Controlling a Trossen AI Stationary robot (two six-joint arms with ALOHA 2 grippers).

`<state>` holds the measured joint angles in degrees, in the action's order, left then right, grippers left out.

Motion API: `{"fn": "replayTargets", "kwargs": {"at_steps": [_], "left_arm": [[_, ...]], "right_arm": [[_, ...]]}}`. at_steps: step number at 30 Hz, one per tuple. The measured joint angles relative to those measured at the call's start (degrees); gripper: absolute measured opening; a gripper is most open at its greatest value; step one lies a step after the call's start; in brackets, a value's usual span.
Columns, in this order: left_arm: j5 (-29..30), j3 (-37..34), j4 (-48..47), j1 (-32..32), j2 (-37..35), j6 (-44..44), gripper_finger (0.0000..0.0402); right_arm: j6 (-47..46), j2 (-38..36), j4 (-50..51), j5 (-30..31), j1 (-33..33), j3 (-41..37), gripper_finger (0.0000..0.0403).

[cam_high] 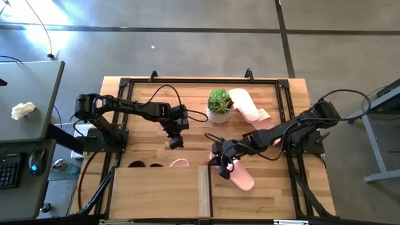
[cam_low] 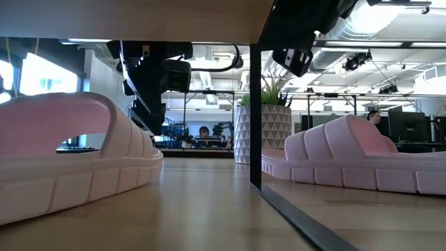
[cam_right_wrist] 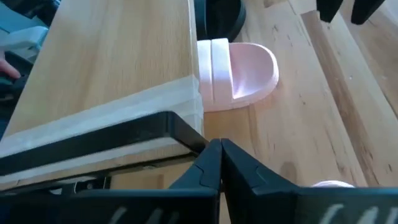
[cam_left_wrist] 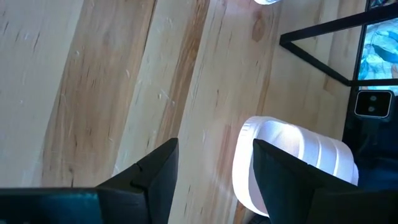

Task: Pick and place slides into the shelf
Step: Adjust the shelf on the table, then put the pink slide under the shelf

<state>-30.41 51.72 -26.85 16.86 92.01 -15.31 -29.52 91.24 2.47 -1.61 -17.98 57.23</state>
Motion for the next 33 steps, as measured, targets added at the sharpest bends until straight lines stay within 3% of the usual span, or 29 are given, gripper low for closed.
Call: {"fn": "replayTargets", "kwargs": {"at_steps": [16, 23, 29, 33], "left_arm": [[-1.23, 0.02, 5.92, -0.04, 0.0, -1.45, 0.0188], [-1.33, 0.02, 4.65, 0.0, 0.0, 4.32, 0.0188], [-1.27, 0.02, 11.7, 0.0, 0.0, -0.98, 0.0188], [-5.36, 0.02, 13.67, 0.0, 0.0, -2.59, 0.0188]], "right_arm": [[-1.51, 0.0, 3.44, 4.52, 2.13, 0.0, 0.0], [-3.65, 0.0, 12.12, 4.58, 2.95, 0.0, 0.0], [-4.04, 0.0, 19.45, 5.88, 2.97, 0.0, 0.0], [-1.59, -0.97, 25.92, 8.3, 1.08, 0.0, 0.0]]}}
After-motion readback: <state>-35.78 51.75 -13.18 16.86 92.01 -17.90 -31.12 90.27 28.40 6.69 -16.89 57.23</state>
